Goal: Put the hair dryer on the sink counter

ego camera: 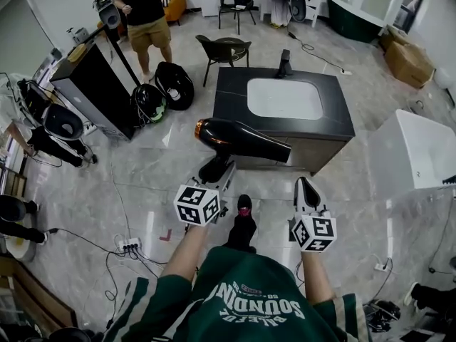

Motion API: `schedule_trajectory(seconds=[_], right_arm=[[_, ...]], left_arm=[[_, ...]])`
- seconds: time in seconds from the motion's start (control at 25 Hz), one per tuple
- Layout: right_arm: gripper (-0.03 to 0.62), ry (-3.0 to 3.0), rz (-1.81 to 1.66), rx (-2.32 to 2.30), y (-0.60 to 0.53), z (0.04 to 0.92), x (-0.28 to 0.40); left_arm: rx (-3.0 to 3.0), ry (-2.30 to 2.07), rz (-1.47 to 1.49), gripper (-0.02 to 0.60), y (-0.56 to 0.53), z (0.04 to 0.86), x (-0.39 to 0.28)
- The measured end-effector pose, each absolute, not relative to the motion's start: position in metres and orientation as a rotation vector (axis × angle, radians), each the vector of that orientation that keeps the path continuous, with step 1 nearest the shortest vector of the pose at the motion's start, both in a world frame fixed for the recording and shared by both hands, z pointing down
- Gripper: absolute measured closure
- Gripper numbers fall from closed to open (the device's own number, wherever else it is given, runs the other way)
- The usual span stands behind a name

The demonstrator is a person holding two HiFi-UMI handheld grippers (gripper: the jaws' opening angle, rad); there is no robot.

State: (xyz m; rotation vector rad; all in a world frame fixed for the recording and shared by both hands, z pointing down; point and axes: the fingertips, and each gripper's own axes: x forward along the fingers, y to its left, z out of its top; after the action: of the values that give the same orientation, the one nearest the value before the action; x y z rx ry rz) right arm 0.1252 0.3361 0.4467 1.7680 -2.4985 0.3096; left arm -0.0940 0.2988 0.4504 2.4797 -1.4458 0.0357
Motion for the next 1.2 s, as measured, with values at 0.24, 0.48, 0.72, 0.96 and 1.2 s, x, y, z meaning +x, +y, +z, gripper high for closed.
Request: schedule_trajectory(seconds=[0.24,0.48,0.72,0.96,1.2], right_arm=[[0.549,-2.503,0.310,1.741,0.293,0.455,0.125],[0.549,-2.508,0.319,1.714,0.242,0.464,0.126],[0.549,-2.509,0.345,1.673,0.182,0.465,0.132],[0.549,-2.529,0.371,1.631,0.123,0.466,0.122],[0.549,-2.544,0.381,1.599,0.064,0.466,0.101]], left_arm=[[2.457,-1.461,0.027,0.390,0.256,0.457,-0.094],[2.443,-1.467,0.046,0.390,0.205,0.465,-0.090],[2.412,-1.480,0.043,0.390,0.149,0.468,-0.087],[2.382,-1.501,0.042,0.390,0.093,0.468,-0.096],[2.365,-1.504,0.044,0.390,0.040,0.469,-0.106]])
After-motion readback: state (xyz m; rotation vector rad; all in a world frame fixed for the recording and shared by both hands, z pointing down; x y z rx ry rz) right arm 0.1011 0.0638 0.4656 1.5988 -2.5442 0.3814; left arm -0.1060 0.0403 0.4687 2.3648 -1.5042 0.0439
